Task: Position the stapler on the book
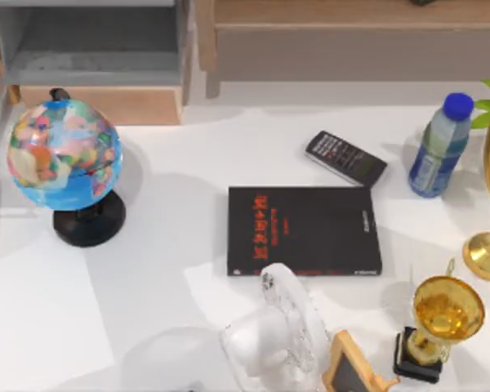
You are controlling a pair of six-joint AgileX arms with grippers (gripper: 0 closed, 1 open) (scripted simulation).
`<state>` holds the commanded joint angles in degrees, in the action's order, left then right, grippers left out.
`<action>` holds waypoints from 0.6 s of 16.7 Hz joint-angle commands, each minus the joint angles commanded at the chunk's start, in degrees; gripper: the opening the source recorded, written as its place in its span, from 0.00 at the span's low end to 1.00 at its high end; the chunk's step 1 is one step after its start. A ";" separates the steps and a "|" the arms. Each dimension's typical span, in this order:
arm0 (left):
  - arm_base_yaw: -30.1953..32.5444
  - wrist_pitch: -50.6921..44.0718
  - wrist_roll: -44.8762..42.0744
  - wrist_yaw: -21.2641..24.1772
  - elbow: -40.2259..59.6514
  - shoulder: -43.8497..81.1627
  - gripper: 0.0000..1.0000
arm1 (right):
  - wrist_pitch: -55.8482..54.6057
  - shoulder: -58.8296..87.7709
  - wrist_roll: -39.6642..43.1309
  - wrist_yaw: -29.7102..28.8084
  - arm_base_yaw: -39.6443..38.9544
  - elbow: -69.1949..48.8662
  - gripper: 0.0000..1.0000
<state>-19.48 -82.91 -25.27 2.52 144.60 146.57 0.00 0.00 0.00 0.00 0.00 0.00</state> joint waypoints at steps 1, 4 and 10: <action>-0.14 0.94 -0.14 -0.03 -1.84 -0.96 1.00 | 0.00 0.00 0.00 0.00 0.00 0.00 1.00; -0.48 4.05 -0.59 0.02 -6.17 -2.28 1.00 | 0.00 0.00 0.00 0.00 0.00 0.00 1.00; -0.25 8.99 -0.44 0.18 -7.73 1.27 1.00 | 0.00 0.00 0.00 0.00 0.00 0.00 1.00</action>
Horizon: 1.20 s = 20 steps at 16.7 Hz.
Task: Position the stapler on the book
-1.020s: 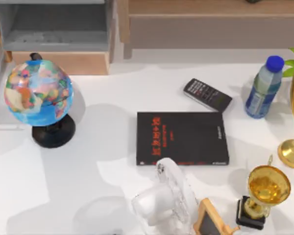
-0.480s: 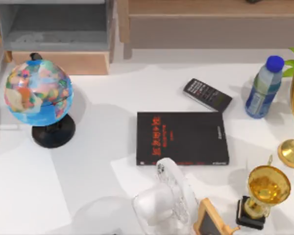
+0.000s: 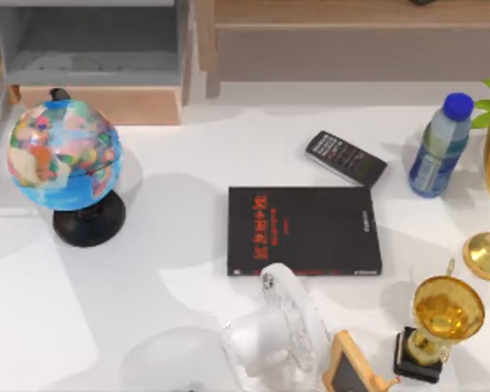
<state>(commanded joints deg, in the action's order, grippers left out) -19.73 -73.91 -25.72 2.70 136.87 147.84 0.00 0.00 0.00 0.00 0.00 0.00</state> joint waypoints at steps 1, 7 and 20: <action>0.13 0.31 0.17 0.00 0.67 0.96 1.00 | 0.00 0.00 0.00 0.00 0.00 0.00 1.00; 0.90 0.41 0.98 0.02 4.24 4.48 1.00 | 0.00 0.00 0.00 0.00 0.00 0.00 1.00; 0.90 0.41 0.98 0.02 4.24 4.48 0.32 | 0.00 0.00 0.00 0.00 0.00 0.00 1.00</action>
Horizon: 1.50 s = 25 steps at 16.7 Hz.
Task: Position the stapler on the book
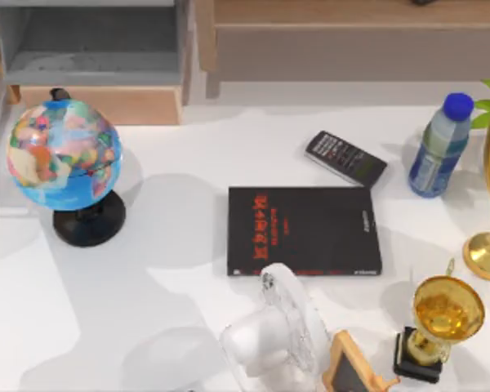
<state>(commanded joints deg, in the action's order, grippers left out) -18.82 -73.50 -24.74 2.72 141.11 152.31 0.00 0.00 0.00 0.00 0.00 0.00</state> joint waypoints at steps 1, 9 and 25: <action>0.00 0.00 0.00 0.00 0.00 0.00 0.25 | 0.00 0.00 0.00 0.00 0.00 0.00 1.00; 0.00 0.00 0.00 0.00 0.00 0.00 0.00 | 0.00 0.00 0.00 0.00 0.00 0.00 1.00; 7.16 -6.58 22.44 -2.04 0.24 -18.74 0.00 | 0.00 0.00 0.00 0.00 0.00 0.00 1.00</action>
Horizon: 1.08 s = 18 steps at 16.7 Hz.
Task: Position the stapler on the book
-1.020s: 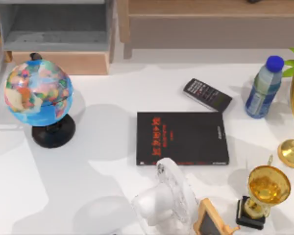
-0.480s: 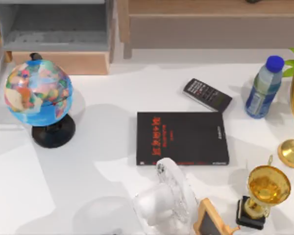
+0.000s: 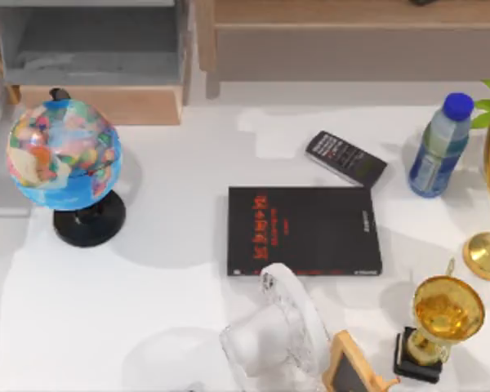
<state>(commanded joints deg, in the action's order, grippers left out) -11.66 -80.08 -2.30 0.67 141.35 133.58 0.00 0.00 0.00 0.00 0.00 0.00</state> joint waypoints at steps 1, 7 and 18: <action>2.50 -0.17 2.96 -0.36 0.08 -1.91 0.00 | 0.00 0.00 0.00 0.00 0.00 0.00 1.00; 22.07 0.60 20.78 -2.16 -1.19 -6.66 0.00 | 0.00 0.00 0.00 0.00 0.00 0.00 1.00; 54.81 3.26 44.44 -4.74 -9.60 5.41 0.00 | 0.00 0.00 0.00 0.00 0.00 0.00 1.00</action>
<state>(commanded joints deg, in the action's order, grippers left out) 43.15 -76.83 42.15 -4.06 131.75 138.99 0.00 0.00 0.00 0.00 0.00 0.00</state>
